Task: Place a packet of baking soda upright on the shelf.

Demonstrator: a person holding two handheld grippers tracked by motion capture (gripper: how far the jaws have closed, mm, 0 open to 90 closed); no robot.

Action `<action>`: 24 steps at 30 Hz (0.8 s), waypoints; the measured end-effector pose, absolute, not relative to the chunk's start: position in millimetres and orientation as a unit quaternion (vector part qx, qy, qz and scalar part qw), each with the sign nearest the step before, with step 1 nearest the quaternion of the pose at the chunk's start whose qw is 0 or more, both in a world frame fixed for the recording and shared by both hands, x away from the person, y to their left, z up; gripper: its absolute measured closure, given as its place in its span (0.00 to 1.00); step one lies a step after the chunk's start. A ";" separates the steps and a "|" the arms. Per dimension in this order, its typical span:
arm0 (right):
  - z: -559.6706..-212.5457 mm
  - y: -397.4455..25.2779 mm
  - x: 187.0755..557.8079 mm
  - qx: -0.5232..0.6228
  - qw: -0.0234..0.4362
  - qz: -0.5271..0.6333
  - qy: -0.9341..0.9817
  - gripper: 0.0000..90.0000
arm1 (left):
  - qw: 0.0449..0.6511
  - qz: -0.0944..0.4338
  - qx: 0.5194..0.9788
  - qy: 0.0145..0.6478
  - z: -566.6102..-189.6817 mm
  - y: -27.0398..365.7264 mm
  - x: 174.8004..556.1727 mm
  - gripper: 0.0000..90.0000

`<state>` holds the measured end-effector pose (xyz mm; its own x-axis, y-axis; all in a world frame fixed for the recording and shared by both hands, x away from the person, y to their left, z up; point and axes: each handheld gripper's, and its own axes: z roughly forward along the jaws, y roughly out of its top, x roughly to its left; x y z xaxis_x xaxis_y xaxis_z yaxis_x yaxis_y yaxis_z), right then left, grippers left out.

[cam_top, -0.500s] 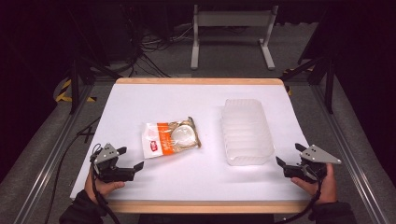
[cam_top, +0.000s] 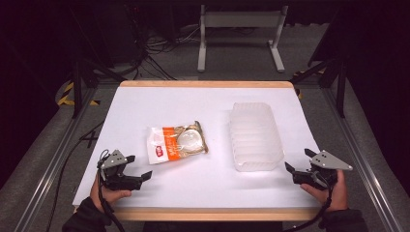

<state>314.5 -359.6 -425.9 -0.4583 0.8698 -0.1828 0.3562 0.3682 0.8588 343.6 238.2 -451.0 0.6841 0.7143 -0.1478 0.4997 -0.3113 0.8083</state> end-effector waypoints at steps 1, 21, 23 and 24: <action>-426.2 -360.0 314.3 0.403 0.326 0.392 0.760 0.17 | 0.442 0.126 0.802 0.381 -450.8 236.4 345.4 0.07; -429.6 -351.5 315.6 0.388 0.322 0.378 0.777 0.18 | 0.460 0.050 0.788 0.405 -451.6 217.4 375.8 0.11; -429.9 -351.0 315.7 0.387 0.321 0.376 0.778 0.18 | 0.467 0.043 0.783 0.409 -451.3 217.8 379.4 0.11; -430.1 -350.9 315.8 0.387 0.321 0.375 0.778 0.18 | 0.469 0.038 0.780 0.412 -451.1 217.7 380.6 0.12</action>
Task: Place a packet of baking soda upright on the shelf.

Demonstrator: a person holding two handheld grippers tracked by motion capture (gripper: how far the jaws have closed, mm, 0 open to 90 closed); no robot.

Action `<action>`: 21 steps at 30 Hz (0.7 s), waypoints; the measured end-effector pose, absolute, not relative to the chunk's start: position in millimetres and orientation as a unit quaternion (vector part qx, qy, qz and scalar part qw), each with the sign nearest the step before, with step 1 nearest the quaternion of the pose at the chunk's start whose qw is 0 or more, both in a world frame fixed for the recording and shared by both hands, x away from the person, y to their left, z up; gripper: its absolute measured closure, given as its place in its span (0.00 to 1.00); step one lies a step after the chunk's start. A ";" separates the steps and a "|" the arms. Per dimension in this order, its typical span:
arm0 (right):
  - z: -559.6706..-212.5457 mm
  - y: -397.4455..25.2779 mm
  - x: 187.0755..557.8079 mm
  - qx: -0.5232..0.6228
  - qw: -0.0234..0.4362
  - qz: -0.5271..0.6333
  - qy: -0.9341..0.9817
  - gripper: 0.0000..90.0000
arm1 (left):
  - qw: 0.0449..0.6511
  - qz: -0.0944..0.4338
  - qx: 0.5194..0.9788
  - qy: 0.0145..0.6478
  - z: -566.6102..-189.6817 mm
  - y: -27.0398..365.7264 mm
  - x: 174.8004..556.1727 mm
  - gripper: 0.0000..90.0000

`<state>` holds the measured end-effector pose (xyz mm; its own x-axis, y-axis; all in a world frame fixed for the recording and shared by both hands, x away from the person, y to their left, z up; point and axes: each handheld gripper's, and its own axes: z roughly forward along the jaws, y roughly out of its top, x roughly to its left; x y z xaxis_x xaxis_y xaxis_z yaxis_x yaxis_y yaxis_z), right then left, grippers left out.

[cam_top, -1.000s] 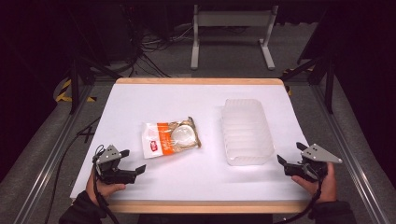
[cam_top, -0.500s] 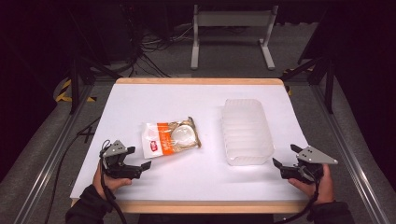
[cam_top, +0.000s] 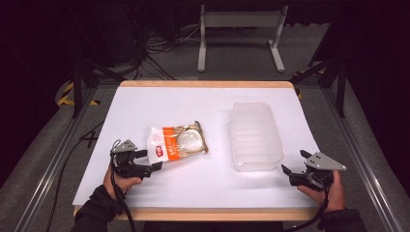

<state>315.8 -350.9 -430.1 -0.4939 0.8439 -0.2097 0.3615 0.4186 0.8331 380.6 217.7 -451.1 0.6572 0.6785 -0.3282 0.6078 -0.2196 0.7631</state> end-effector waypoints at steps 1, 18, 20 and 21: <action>-430.2 -350.9 315.8 0.387 0.321 0.375 0.779 0.18 | 0.473 0.029 0.777 0.414 -451.0 217.1 383.1 0.13; -431.1 -350.7 316.8 0.389 0.320 0.374 0.778 0.17 | 0.474 -0.015 0.763 0.439 -448.7 197.2 427.5 0.19; -431.3 -351.0 317.1 0.389 0.320 0.374 0.779 0.17 | 0.473 -0.018 0.759 0.446 -448.3 195.4 434.2 0.21; -431.5 -351.0 317.3 0.390 0.320 0.375 0.778 0.17 | 0.472 -0.019 0.760 0.446 -447.6 195.0 437.1 0.23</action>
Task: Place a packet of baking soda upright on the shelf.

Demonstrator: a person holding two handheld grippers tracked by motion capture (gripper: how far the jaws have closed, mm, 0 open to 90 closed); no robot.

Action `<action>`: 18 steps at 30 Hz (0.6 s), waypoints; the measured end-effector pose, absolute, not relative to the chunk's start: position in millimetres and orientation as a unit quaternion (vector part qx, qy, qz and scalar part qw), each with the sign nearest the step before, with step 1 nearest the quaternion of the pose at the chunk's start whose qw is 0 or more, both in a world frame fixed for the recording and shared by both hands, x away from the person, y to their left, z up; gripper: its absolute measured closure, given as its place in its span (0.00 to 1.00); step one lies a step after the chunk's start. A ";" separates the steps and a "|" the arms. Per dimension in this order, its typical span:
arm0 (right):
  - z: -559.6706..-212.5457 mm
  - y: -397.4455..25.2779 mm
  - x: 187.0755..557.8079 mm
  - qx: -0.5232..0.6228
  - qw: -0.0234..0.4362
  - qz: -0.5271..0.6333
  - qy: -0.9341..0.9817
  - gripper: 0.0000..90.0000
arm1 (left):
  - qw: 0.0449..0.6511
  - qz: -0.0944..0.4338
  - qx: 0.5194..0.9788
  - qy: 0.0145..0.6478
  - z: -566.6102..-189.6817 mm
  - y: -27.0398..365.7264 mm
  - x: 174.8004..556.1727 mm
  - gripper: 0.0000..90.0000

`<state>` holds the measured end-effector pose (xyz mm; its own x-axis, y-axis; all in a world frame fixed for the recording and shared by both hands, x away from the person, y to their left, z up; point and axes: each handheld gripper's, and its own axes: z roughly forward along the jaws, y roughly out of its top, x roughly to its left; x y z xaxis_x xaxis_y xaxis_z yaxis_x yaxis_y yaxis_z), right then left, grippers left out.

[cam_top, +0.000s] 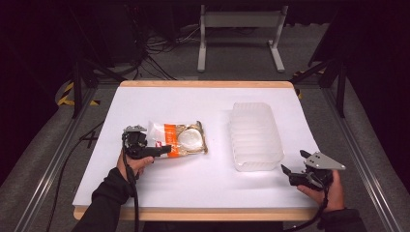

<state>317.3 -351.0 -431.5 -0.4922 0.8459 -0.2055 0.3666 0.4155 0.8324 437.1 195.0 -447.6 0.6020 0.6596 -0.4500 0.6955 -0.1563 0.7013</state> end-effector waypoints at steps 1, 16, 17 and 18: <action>-431.5 -351.2 317.3 0.389 0.319 0.375 0.778 0.17 | 0.473 -0.015 0.759 0.446 -446.8 194.5 438.9 0.25; -433.7 -350.1 318.6 0.386 0.313 0.371 0.784 0.17 | 0.507 0.018 0.767 0.394 -434.3 190.7 440.8 0.99; -434.0 -349.9 318.7 0.386 0.313 0.370 0.785 0.17 | 0.506 0.025 0.772 0.385 -431.2 188.8 438.6 1.00; -434.2 -349.8 318.8 0.385 0.313 0.370 0.786 0.17 | 0.507 0.034 0.776 0.374 -427.4 186.4 436.1 1.00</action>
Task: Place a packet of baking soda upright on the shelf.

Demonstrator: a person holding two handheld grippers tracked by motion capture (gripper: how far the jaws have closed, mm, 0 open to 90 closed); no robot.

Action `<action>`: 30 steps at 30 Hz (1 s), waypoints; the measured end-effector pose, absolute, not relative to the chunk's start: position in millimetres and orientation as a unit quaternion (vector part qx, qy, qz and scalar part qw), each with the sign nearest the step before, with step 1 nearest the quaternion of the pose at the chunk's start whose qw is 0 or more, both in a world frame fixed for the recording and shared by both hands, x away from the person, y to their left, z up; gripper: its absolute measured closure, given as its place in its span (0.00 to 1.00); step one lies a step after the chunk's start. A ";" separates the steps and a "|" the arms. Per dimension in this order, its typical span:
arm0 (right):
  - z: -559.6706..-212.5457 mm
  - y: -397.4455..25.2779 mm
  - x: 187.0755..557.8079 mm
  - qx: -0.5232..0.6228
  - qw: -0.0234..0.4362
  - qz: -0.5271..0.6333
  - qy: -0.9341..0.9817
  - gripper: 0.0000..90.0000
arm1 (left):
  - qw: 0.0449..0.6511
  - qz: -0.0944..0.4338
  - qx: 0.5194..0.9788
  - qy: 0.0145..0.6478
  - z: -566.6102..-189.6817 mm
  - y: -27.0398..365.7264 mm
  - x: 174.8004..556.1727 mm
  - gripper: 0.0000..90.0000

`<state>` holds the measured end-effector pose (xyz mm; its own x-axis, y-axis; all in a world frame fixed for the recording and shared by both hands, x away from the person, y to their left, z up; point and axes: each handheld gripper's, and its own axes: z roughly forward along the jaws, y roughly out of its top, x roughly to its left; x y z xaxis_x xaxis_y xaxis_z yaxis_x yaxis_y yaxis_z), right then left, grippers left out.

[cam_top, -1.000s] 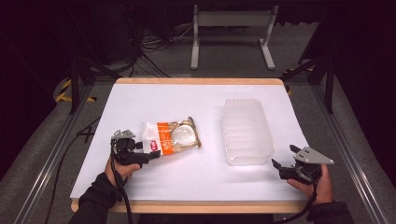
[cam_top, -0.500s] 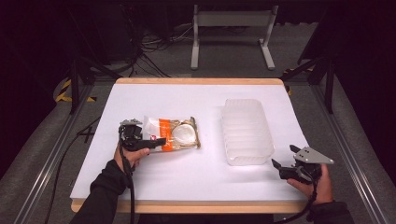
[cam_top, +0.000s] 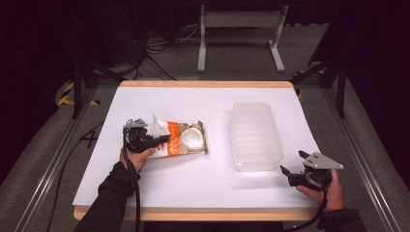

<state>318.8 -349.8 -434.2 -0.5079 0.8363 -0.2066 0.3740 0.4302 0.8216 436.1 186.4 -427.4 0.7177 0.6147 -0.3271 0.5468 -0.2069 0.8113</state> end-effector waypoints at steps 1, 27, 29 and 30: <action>-434.3 -349.7 318.9 0.385 0.313 0.369 0.786 0.17 | 0.507 0.039 0.777 0.371 -425.2 185.0 434.4 1.00; -435.8 -347.8 318.2 0.384 0.312 0.370 0.786 0.17 | 0.477 0.125 0.848 0.192 -354.8 157.8 393.2 1.00; -435.6 -347.6 318.0 0.383 0.314 0.370 0.786 0.17 | 0.467 0.129 0.858 0.173 -345.6 151.0 390.7 1.00; -435.6 -347.7 318.1 0.384 0.316 0.368 0.785 0.17 | 0.462 0.130 0.862 0.164 -341.1 147.4 389.5 1.00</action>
<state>318.1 -347.7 -435.6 -0.5048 0.8362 -0.2142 0.3705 0.4340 0.8212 389.5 147.4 -341.1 0.9124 0.4028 0.0723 0.1625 -0.5188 0.8393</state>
